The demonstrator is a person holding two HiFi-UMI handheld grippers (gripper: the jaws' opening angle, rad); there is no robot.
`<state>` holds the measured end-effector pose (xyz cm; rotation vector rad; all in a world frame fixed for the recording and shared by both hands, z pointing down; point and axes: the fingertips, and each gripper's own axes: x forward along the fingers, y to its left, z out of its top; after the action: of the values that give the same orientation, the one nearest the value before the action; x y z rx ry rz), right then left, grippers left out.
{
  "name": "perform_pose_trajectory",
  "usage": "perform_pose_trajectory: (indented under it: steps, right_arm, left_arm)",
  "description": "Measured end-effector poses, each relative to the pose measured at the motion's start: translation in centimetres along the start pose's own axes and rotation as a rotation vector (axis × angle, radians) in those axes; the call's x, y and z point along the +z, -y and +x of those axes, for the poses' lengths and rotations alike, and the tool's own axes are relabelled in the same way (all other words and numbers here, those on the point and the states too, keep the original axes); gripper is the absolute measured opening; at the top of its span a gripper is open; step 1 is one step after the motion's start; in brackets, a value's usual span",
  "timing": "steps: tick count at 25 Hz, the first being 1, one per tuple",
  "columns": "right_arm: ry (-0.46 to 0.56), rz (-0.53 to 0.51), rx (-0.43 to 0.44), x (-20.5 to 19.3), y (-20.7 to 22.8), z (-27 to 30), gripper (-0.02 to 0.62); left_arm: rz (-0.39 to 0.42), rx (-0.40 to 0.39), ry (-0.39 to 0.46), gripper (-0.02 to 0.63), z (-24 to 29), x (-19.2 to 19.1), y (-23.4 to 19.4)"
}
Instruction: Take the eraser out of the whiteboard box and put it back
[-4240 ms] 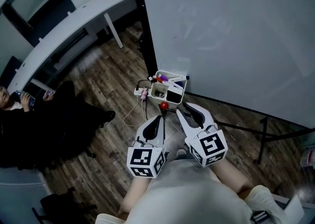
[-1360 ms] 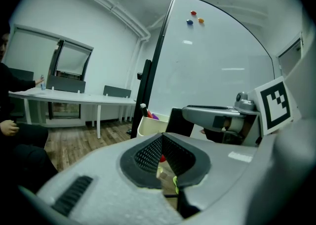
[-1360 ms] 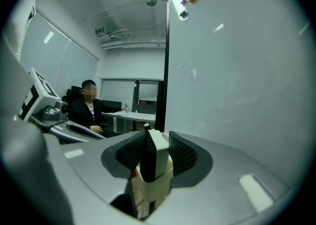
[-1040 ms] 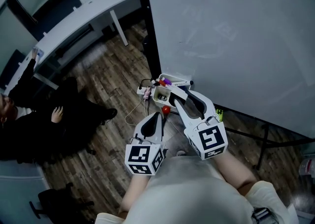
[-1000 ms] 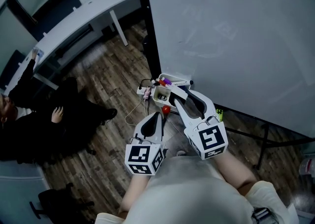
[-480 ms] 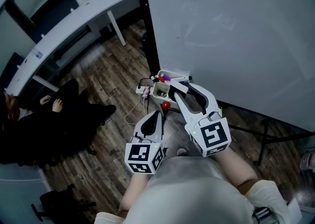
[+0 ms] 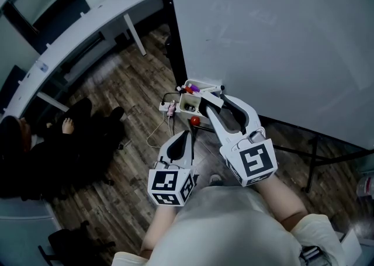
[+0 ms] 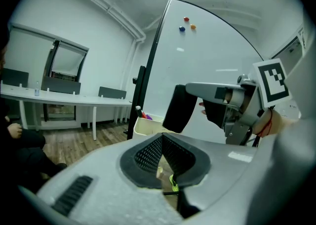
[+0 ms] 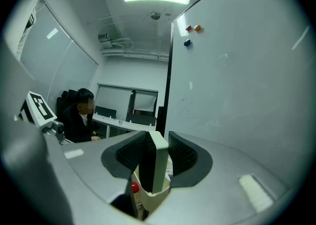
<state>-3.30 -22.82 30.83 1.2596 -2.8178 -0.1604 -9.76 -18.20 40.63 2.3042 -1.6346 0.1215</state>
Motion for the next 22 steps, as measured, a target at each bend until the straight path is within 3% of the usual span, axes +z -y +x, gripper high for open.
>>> perform_pose_trajectory:
  steps: [22]
  right_arm:
    - [-0.016,0.003,-0.076,0.1,-1.7,-4.5,0.153]
  left_arm:
    - [0.004,-0.051,-0.008,0.002,-3.1,-1.0,1.8]
